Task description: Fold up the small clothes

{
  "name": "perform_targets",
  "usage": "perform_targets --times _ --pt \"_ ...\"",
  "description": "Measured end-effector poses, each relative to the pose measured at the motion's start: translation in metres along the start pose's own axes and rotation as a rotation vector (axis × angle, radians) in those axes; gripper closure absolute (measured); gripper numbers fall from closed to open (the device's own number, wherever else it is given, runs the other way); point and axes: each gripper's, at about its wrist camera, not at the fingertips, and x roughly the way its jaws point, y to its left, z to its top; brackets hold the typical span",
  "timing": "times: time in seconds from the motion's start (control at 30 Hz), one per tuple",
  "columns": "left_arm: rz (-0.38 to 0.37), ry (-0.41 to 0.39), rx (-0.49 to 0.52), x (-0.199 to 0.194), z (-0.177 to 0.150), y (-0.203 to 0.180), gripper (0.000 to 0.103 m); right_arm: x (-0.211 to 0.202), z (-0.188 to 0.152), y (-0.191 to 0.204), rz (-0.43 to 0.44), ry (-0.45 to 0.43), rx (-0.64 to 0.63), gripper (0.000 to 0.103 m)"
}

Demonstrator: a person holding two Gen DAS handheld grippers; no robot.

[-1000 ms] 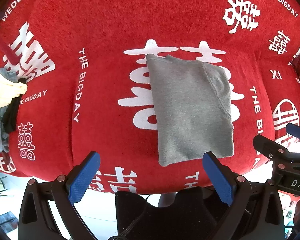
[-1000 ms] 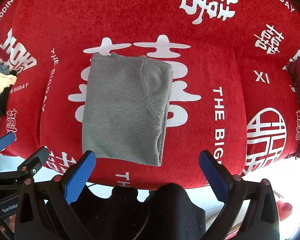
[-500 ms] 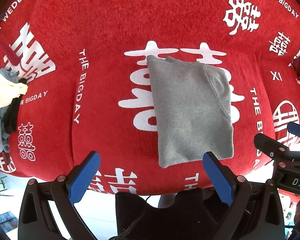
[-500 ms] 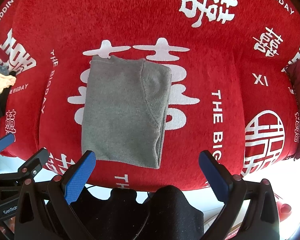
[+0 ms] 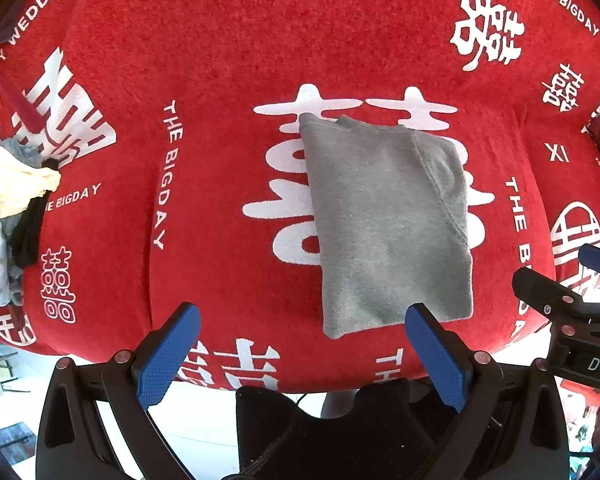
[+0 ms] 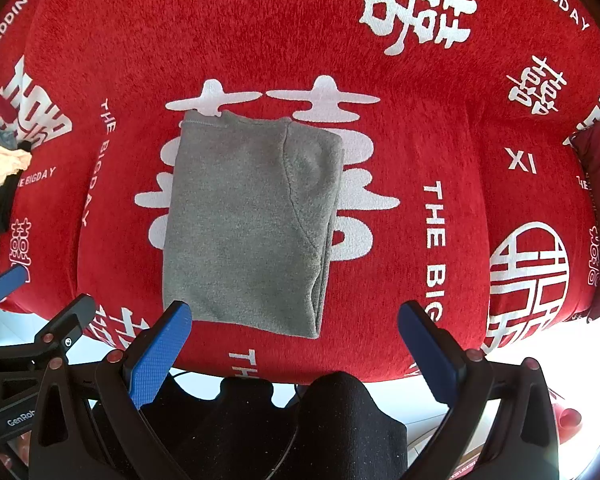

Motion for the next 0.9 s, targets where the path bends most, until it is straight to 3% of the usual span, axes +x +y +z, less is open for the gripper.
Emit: perform_targets --times 0.9 --pt "0.017 -0.020 -0.012 -0.0046 -0.0025 -0.0020 0.001 0.0015 -0.0035 -0.0010 0.001 0.001 0.003 0.000"
